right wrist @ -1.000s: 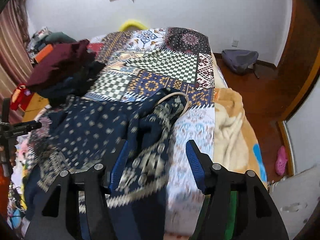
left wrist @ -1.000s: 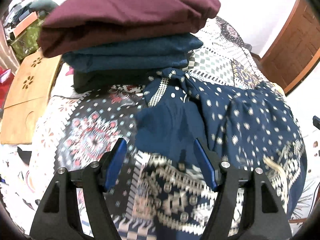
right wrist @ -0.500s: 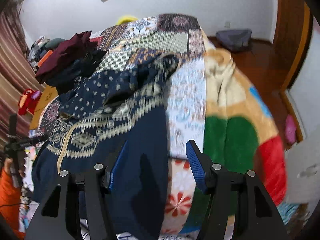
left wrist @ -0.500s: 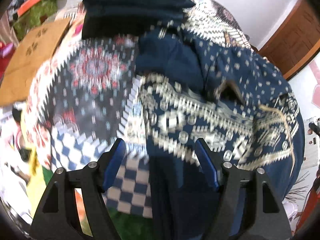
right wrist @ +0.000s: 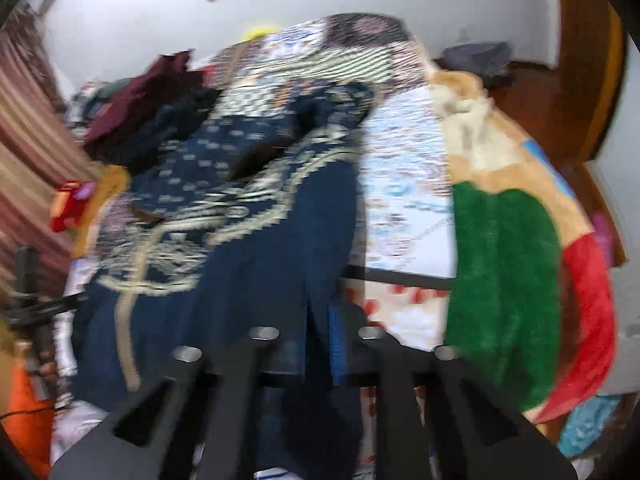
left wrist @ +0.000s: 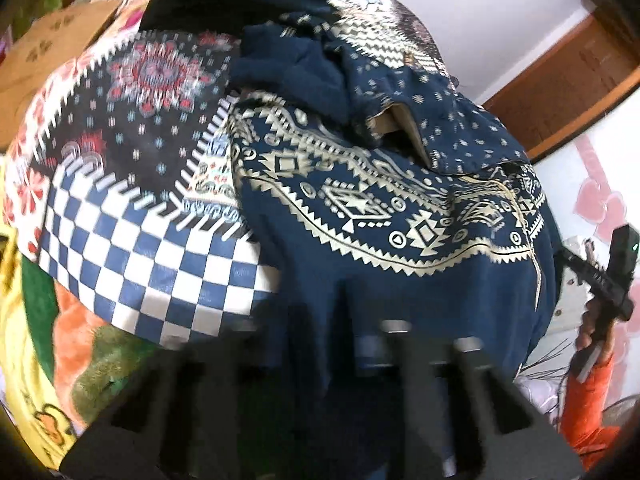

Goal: Fold large clothes

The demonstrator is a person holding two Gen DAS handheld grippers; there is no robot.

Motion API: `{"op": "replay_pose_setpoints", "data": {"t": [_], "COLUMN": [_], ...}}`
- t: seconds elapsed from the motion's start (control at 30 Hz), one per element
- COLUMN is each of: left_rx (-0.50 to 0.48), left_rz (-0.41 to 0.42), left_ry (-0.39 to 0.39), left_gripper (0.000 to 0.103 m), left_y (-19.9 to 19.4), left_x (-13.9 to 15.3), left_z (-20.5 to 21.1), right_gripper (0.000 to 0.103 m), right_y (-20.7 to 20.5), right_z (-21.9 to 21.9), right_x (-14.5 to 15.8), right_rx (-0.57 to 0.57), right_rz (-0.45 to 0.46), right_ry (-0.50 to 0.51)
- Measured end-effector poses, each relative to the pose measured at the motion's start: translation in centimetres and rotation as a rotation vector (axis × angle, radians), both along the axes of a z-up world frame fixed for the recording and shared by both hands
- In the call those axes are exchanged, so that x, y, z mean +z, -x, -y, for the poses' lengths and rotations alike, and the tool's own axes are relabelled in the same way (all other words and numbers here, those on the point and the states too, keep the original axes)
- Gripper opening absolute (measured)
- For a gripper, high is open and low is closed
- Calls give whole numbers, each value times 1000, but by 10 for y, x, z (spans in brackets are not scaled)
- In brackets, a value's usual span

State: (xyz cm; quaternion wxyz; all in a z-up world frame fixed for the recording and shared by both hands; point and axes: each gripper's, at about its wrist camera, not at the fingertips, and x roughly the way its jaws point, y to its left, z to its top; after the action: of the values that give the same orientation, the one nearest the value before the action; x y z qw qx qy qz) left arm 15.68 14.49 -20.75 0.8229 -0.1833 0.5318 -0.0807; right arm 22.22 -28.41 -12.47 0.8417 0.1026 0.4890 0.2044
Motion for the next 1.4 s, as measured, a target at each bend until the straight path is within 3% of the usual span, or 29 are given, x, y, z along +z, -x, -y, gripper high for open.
{"op": "replay_pose_setpoints", "data": {"t": [0.2,0.37,0.53,0.67,0.7,0.77,0.8,0.87,0.9,1.13,1.4], "left_rx": [-1,30,88,88,86,87,90,83,76,94,107], "left_rz": [141,245,149,18,9,1,0,13,12,-12,-40], "left_ry": [-32,-127,-217,-170,-163,-190,-215,-230,-221,-17,63], "left_gripper": [6,6,6,10,14,31,47,53,54,60,60], "left_y": [-22,-57,-94,-100,-96,-88,-84,-74,-69,-28,3], "left_x": [51,82,42,1,-3,-2,0,7,10,8,-11], "left_z": [-4,-9,-18,-25,-25,-24,-24,-23,-23,-24,-6], "right_gripper": [7,7,7,9,10,17,25,39,46,48,50], "right_y": [-11,-32,-53,-53,-51,-46,-45,-39,-35,-12,6], "right_z": [-9,-17,-10,-5,-4,-3,-3,0,2,7,-13], "right_x": [31,44,17,2,3,8,10,15,17,13,-22], "right_rx": [21,-30,-109,-102,-94,-77,-72,-83,-93,-73,-30], "right_rz": [96,176,128,88,90,96,91,84,84,23,-54], "right_ry": [-22,10,56,68,64,71,80,92,91,34,-13]}}
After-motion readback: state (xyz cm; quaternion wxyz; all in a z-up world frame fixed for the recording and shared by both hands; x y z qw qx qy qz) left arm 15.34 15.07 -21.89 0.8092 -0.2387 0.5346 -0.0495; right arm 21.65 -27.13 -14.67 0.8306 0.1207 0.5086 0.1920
